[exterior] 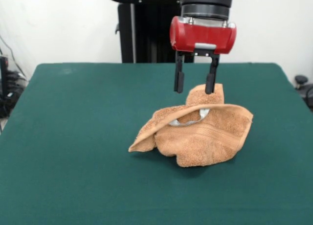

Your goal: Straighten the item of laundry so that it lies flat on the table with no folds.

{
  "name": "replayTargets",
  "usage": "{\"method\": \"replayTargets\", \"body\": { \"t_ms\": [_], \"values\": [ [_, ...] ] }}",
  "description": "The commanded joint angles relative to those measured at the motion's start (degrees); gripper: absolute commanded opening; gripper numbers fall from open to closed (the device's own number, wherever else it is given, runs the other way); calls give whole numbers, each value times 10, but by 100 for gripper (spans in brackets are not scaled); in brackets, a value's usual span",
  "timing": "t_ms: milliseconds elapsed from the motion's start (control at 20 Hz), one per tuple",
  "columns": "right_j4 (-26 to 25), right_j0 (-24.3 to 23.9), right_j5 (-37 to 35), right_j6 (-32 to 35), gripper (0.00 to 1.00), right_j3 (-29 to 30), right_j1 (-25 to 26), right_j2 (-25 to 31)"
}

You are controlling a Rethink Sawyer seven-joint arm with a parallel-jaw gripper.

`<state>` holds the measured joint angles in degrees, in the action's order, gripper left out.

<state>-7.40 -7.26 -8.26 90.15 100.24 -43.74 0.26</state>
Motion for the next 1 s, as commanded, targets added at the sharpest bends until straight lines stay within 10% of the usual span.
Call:
{"method": "replayTargets", "body": {
  "t_ms": [50,1000],
  "values": [
    [5,29,-92,68,100,-3,26,18],
    [-16,-1,-32,64,100,42,39,39]
  ]
}}
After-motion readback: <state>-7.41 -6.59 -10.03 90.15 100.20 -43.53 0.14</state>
